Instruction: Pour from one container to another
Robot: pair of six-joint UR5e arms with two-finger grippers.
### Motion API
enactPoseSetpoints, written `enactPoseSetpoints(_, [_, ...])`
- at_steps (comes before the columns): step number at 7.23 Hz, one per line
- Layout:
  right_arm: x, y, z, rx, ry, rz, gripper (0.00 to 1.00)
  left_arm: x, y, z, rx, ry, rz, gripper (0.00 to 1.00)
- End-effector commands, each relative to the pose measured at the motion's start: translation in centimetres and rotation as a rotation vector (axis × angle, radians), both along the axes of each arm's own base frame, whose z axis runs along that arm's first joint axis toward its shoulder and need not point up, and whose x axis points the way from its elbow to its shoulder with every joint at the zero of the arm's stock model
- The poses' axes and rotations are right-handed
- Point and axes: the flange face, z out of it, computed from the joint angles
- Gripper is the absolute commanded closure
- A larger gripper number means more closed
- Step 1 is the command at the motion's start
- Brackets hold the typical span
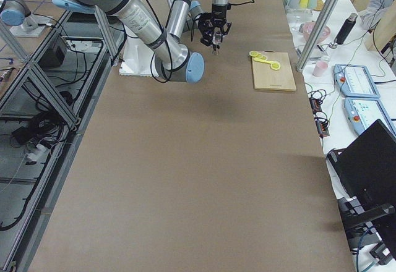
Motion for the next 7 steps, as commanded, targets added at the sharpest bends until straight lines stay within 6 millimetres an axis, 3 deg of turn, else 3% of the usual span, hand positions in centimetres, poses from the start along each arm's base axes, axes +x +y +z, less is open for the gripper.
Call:
enactPoseSetpoints(1, [0.1, 0.0, -0.6, 0.003, -0.009, 0.000, 1.00, 0.0, 0.0, 0.0, -0.001, -0.002, 0.000, 1.00])
enactPoseSetpoints(7, [2.1, 0.3, -3.2, 0.019, -0.072, 0.007, 1.00, 0.1, 0.0, 0.0, -0.004, -0.011, 0.000, 1.00])
